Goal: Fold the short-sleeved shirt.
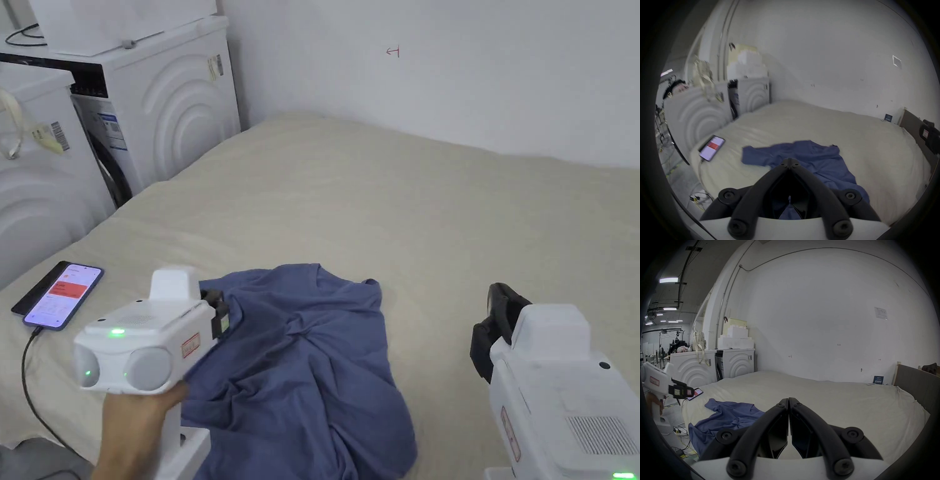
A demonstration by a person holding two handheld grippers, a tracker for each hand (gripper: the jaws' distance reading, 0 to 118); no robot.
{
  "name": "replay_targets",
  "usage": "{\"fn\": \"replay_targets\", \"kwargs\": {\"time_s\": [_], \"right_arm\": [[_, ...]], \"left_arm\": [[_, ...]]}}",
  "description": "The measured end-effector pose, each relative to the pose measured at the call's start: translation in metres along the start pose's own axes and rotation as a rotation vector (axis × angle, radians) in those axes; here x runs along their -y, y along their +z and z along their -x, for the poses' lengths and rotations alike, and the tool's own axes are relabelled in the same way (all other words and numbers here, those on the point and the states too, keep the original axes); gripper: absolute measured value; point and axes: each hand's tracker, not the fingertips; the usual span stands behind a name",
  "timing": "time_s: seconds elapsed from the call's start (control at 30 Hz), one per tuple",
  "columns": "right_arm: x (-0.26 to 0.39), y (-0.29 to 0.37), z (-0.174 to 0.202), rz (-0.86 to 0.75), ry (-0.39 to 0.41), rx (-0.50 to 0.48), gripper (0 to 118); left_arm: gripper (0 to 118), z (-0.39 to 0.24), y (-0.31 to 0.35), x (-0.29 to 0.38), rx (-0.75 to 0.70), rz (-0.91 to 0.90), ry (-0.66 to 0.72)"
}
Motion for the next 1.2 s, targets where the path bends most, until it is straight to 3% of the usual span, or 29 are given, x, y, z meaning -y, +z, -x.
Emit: {"fn": "replay_targets", "kwargs": {"time_s": [0.1, 0.17, 0.2, 0.33, 0.37, 0.43, 0.63, 0.73, 0.87, 0.97, 1.0, 1.03, 1.07, 1.2], "right_arm": [[0.003, -0.001, -0.011, 0.014, 0.001, 0.024, 0], [0.006, -0.002, -0.018, 0.023, 0.002, 0.038, 0], [0.007, -0.002, -0.021, 0.027, 0.003, 0.046, 0], [0.013, -0.002, -0.035, 0.044, 0.003, 0.074, 0], [0.015, -0.002, -0.038, 0.049, 0.002, 0.083, 0], [0.018, -0.002, -0.045, 0.06, -0.002, 0.095, 0], [0.026, -0.001, -0.059, 0.085, -0.017, 0.127, 0], [0.028, 0.0, -0.064, 0.093, -0.016, 0.137, 0], [0.031, 0.002, -0.07, 0.101, -0.016, 0.146, 0], [0.031, 0.003, -0.074, 0.105, -0.022, 0.152, 0], [0.031, 0.004, -0.075, 0.106, -0.026, 0.154, 0], [0.031, 0.004, -0.076, 0.105, -0.031, 0.156, 0], [0.031, 0.006, -0.077, 0.102, -0.035, 0.156, 0], [0.027, 0.013, -0.084, 0.091, -0.041, 0.16, 0]], "left_arm": [[0, -0.009, -0.041, 0.002, 0.059, 0.154, 0.01], [11, -0.013, -0.067, 0.004, 0.077, 0.242, 0.052], [21, -0.009, -0.081, 0.009, 0.091, 0.293, 0.069], [86, -0.017, -0.117, 0.018, 0.071, 0.39, 0.015], [94, -0.02, -0.124, 0.02, 0.055, 0.414, -0.008], [100, -0.024, -0.136, 0.023, 0.044, 0.433, 0.006], [103, -0.04, -0.159, 0.038, 0.03, 0.572, -0.052], [102, -0.044, -0.17, 0.049, 0.002, 0.623, -0.078], [80, -0.056, -0.165, 0.055, -0.041, 0.662, -0.105], [70, -0.06, -0.161, 0.049, -0.032, 0.663, -0.103], [57, -0.062, -0.159, 0.046, -0.023, 0.662, -0.105], [28, -0.063, -0.156, 0.044, -0.002, 0.646, -0.108], [7, -0.063, -0.154, 0.045, 0.028, 0.625, -0.101], [6, -0.066, -0.148, 0.049, 0.03, 0.584, -0.149]]}}
